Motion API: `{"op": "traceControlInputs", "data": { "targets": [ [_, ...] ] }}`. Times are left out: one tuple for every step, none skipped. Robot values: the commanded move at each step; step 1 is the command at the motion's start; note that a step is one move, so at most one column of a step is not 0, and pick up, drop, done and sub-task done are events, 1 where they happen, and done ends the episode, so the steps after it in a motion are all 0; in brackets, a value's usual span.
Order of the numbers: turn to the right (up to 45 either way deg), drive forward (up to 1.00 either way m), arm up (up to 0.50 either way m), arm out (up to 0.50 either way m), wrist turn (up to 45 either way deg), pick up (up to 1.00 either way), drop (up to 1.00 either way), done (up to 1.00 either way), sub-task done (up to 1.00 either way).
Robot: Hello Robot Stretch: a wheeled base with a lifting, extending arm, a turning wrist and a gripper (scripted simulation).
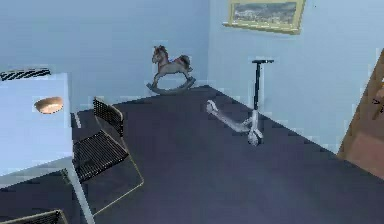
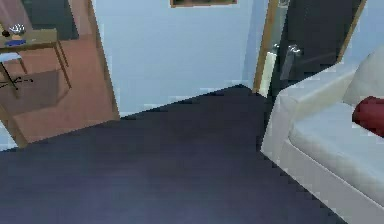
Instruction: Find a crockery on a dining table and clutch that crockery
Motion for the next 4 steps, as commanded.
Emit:
{"op": "traceControlInputs", "data": {
  "targets": [
    [-30.0,0.0,0.0,0.0,0.0,0.0,0.0,0.0,0.0],
    [0.0,0.3,0.0,0.0,0.0,0.0,0.0,0.0,0.0],
    [39.0,0.0,0.0,0.0,0.0,0.0,0.0,0.0,0.0],
    [0.0,0.35,0.0,0.0,0.0,0.0,0.0,0.0,0.0]
  ]
}}
